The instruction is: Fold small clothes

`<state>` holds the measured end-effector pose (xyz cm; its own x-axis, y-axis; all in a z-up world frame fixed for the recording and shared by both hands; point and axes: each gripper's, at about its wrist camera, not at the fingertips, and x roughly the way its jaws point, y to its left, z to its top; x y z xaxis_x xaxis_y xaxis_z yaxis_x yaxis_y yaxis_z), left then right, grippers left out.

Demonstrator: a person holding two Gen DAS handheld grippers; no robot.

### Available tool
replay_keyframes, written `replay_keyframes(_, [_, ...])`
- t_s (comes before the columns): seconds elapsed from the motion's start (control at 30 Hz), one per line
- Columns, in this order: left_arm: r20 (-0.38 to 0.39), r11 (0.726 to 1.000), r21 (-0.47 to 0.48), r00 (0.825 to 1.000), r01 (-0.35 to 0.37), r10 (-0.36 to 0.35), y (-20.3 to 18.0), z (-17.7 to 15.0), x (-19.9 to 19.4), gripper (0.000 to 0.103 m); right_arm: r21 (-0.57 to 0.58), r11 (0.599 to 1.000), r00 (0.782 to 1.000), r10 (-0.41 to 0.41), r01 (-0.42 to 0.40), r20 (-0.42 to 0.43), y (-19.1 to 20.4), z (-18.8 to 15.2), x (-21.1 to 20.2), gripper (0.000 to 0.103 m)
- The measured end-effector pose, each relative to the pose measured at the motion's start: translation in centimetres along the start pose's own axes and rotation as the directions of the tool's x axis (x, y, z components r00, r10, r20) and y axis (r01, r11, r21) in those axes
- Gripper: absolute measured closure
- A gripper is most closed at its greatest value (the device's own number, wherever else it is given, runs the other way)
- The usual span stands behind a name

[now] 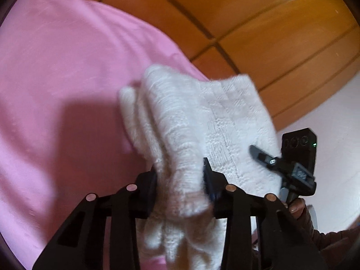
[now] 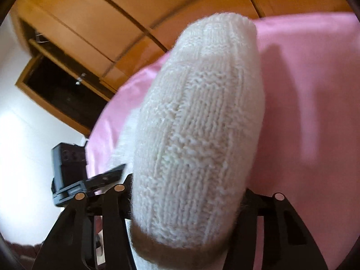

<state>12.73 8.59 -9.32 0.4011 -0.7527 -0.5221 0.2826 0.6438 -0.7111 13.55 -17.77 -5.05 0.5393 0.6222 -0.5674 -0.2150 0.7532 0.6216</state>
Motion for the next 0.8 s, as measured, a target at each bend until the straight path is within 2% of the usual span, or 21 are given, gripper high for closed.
replay_keyframes(0.1, [-0.022, 0.998, 0.052, 0.999, 0.046, -0.045, -3.3, 1.0, 1.6, 0.069, -0.048, 0.999, 0.997, -0.006, 0.010, 0.073, 1.1, -0.3, -4.2, 0.055])
replay_keyframes(0.2, [-0.060, 0.985, 0.136, 0.993, 0.108, -0.101, -8.5, 1.9, 4.8, 0.069, -0.049, 0.998, 0.986, -0.039, 0.047, 0.160, 0.3, -0.8, -9.6, 0.055])
replay_keyframes(0.3, [-0.132, 0.958, 0.227, 0.980, 0.176, -0.148, -14.4, 2.7, 9.3, 0.069, -0.009, 0.994, 0.962, -0.101, 0.106, 0.253, -2.2, -1.2, -15.8, 0.055])
replay_keyframes(0.33, [-0.158, 0.948, 0.256, 0.976, 0.190, -0.153, -16.4, 2.8, 11.0, 0.070, 0.016, 0.990, 0.948, -0.139, 0.140, 0.287, -3.7, -1.5, -18.4, 0.055])
replay_keyframes(0.47, [-0.270, 0.910, 0.337, 0.951, 0.240, -0.151, -23.5, 2.8, 18.7, 0.073, 0.120, 0.964, 0.906, -0.263, 0.236, 0.333, -9.4, -2.5, -24.3, 0.055])
replay_keyframes(0.5, [-0.299, 0.898, 0.367, 0.945, 0.242, -0.132, -25.3, 2.3, 21.1, 0.073, 0.161, 0.953, 0.895, -0.297, 0.257, 0.333, -11.4, -3.0, -25.4, 0.055])
replay_keyframes(0.6, [-0.366, 0.877, 0.445, 0.931, 0.179, -0.004, -28.3, 0.1, 27.6, 0.077, 0.294, 0.906, 0.869, -0.392, 0.306, 0.303, -17.2, -5.0, -27.5, 0.054])
replay_keyframes(0.63, [-0.392, 0.868, 0.480, 0.916, 0.123, 0.086, -28.7, -1.1, 30.0, 0.079, 0.333, 0.883, 0.859, -0.428, 0.331, 0.280, -18.7, -5.7, -27.6, 0.053])
replay_keyframes(0.67, [-0.407, 0.857, 0.507, 0.902, 0.090, 0.146, -28.8, -1.8, 31.6, 0.078, 0.384, 0.850, 0.851, -0.468, 0.360, 0.239, -20.9, -6.9, -27.5, 0.050])
replay_keyframes(0.7, [-0.410, 0.841, 0.537, 0.892, 0.068, 0.190, -28.8, -3.0, 32.8, 0.077, 0.418, 0.837, 0.855, -0.469, 0.352, 0.219, -22.2, -7.7, -27.4, 0.049])
replay_keyframes(0.73, [-0.393, 0.837, 0.545, 0.899, 0.056, 0.195, -28.7, -3.6, 33.1, 0.074, 0.461, 0.823, 0.862, -0.463, 0.332, 0.205, -23.9, -8.9, -27.2, 0.042])
replay_keyframes(0.77, [-0.387, 0.840, 0.541, 0.902, 0.052, 0.193, -28.7, -3.7, 33.1, 0.073, 0.488, 0.809, 0.854, -0.474, 0.326, 0.215, -24.7, -9.8, -27.4, 0.028])
replay_keyframes(0.8, [-0.385, 0.844, 0.535, 0.903, 0.048, 0.193, -28.7, -3.7, 32.9, 0.072, 0.514, 0.797, 0.839, -0.489, 0.317, 0.239, -25.1, -10.8, -27.7, 0.021])
